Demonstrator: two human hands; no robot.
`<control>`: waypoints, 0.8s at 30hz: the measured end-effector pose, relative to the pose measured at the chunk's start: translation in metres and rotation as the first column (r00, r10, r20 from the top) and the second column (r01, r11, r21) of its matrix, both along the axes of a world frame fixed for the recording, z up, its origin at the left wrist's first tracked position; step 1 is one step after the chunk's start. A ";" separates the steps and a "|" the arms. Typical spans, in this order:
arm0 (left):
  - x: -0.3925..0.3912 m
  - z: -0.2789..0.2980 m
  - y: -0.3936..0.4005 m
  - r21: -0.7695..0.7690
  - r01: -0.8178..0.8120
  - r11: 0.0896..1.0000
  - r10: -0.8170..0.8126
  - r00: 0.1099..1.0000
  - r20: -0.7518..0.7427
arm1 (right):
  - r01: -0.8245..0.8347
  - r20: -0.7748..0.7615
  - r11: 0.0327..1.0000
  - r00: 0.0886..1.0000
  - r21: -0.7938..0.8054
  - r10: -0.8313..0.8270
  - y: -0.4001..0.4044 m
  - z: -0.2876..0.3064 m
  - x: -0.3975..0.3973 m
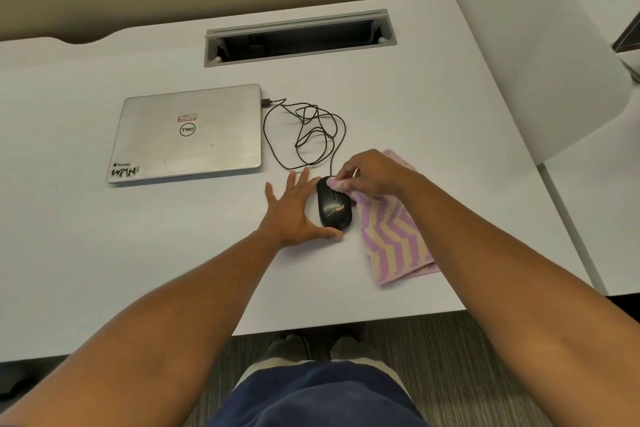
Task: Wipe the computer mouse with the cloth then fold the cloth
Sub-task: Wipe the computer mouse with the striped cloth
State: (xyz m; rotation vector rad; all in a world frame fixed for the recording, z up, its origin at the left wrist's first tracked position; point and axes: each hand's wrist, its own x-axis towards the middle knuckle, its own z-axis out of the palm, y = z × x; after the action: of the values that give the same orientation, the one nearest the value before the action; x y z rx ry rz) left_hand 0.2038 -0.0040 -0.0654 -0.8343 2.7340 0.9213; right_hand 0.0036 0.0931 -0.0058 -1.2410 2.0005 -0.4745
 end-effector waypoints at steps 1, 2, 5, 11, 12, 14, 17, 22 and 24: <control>0.000 -0.001 0.000 0.000 -0.002 1.000 0.002 1.000 -0.003 | -0.037 0.016 0.999 0.999 0.028 0.037 0.000 0.002 -0.001; 0.000 -0.001 0.000 0.000 -0.002 1.000 0.002 1.000 -0.006 | -0.087 0.016 0.994 0.996 0.069 0.086 -0.001 0.005 -0.001; 0.000 -0.002 0.000 -0.002 -0.003 1.000 0.003 1.000 -0.007 | -0.138 0.004 0.983 0.990 0.122 0.138 -0.003 0.010 -0.003; 0.000 0.000 -0.001 0.011 -0.001 1.000 0.001 1.000 0.002 | -0.051 -0.117 0.999 0.992 -0.008 0.049 -0.006 0.003 0.004; 0.000 -0.001 -0.001 0.012 -0.002 1.000 0.002 1.000 -0.001 | -0.068 -0.126 0.998 0.990 0.006 0.068 -0.008 0.003 0.006; 0.000 -0.001 0.000 0.010 0.000 1.000 0.000 1.000 -0.006 | -0.104 -0.118 0.994 0.987 0.044 0.108 -0.010 0.005 0.011; 0.001 -0.002 -0.001 0.002 0.008 1.000 -0.008 1.000 0.002 | -0.218 -0.077 0.969 0.971 0.115 0.227 -0.011 0.014 0.012; 0.000 -0.003 -0.001 0.010 -0.001 1.000 0.001 1.000 -0.012 | -0.250 -0.125 0.960 0.956 0.124 0.265 -0.014 0.022 0.012; 0.001 -0.005 -0.001 0.015 0.002 1.000 -0.001 1.000 -0.024 | -0.240 -0.162 0.968 0.955 0.074 0.249 -0.018 0.023 0.018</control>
State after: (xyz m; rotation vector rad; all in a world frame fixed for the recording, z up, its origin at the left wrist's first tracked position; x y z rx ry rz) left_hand 0.2044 -0.0046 -0.0700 -0.8236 2.7445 0.9561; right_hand 0.0212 0.0755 0.0167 -1.5150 1.9476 -0.1980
